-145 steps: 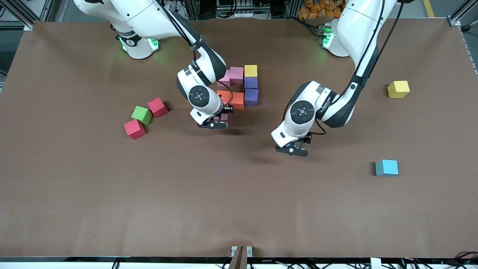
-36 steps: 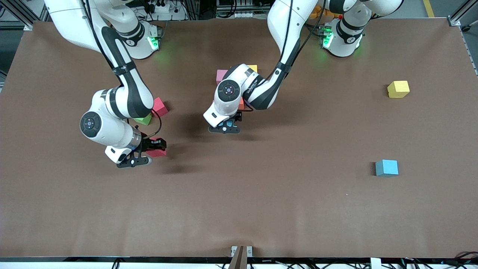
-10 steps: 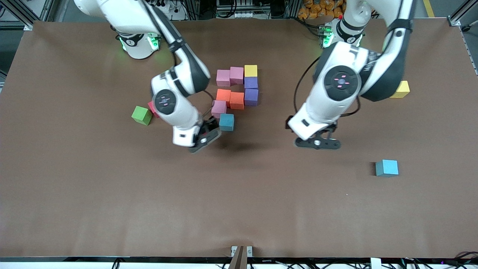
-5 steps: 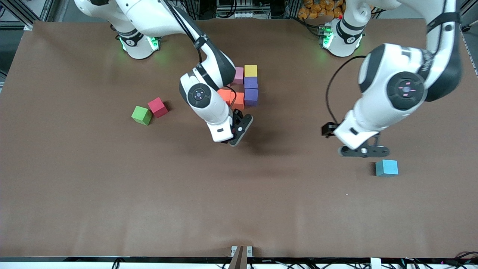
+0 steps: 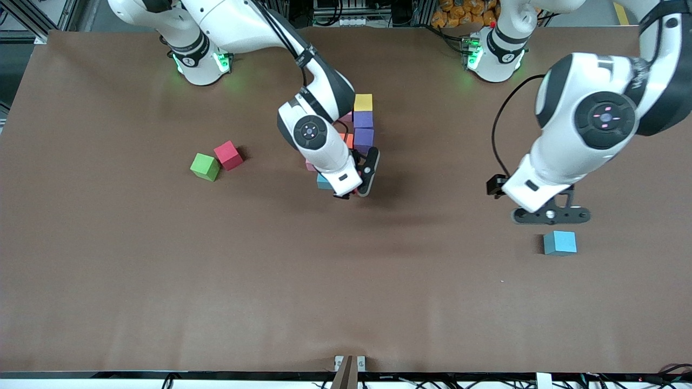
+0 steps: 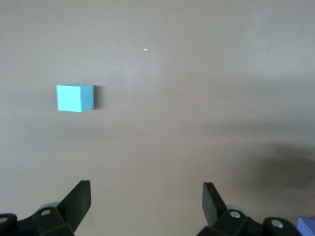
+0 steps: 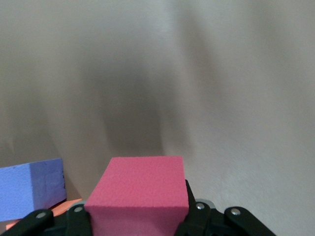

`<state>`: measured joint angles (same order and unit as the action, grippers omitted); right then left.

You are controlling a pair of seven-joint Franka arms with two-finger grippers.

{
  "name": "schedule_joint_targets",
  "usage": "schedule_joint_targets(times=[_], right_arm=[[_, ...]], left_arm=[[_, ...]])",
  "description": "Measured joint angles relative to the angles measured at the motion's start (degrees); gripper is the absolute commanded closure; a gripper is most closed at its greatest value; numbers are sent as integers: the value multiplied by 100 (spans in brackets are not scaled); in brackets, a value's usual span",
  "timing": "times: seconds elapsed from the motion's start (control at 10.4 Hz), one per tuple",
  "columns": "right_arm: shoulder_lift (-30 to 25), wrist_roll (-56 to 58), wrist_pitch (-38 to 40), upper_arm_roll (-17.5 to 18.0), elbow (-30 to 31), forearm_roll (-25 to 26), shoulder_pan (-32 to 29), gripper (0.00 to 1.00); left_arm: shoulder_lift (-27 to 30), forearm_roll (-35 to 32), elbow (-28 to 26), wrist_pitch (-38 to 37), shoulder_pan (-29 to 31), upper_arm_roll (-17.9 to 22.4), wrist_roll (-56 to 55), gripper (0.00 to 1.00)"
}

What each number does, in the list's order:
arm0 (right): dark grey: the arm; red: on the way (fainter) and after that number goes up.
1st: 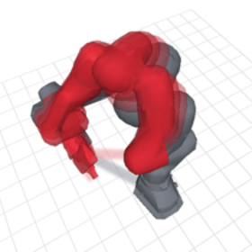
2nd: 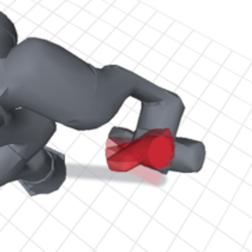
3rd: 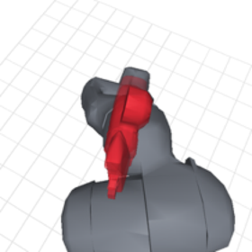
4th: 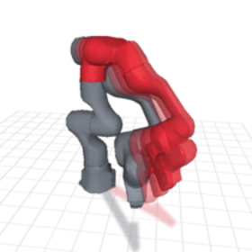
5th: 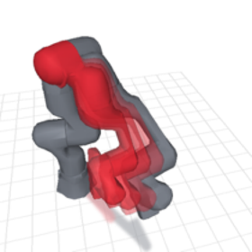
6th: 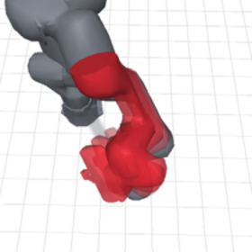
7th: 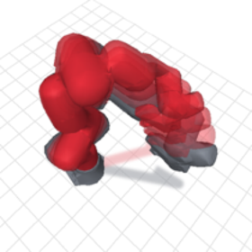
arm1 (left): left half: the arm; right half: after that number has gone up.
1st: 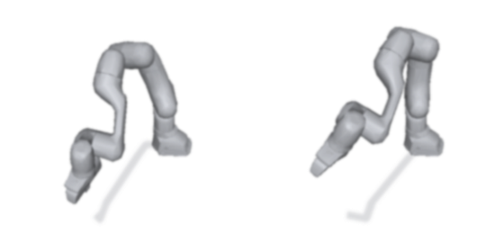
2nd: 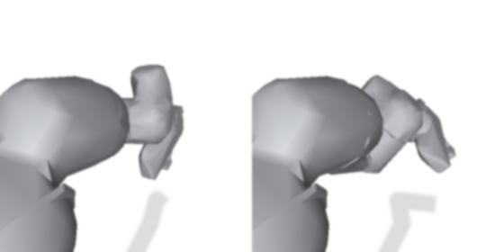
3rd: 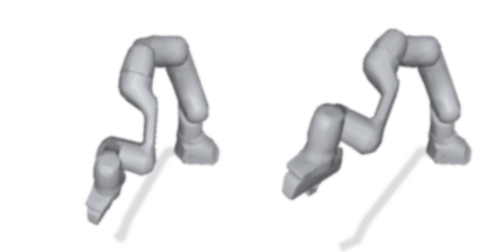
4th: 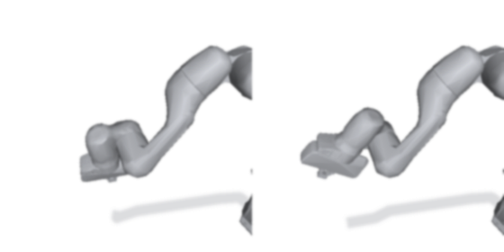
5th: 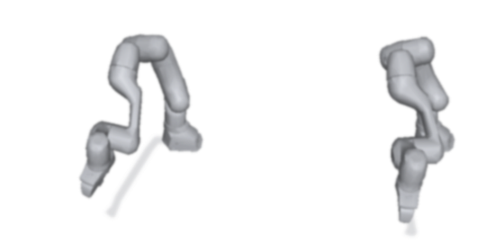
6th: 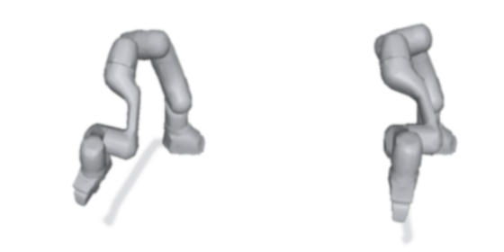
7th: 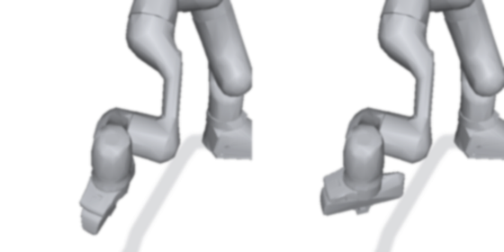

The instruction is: Form number 2 with 11 blocks

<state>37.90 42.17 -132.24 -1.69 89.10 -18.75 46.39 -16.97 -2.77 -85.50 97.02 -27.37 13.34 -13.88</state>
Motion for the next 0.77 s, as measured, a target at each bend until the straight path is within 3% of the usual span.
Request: schedule_joint_targets(times=[0.38, 0.77], right_arm=[[267, 292, -5, 3, 3, 277, 212, 100], [472, 293, 2, 1, 7, 325, 325, 100]], left_arm=[[84, 1, -190, 7, 492, -18, 35, 0], [243, 1, -1277, 986, 838, -22, 502, 0]])
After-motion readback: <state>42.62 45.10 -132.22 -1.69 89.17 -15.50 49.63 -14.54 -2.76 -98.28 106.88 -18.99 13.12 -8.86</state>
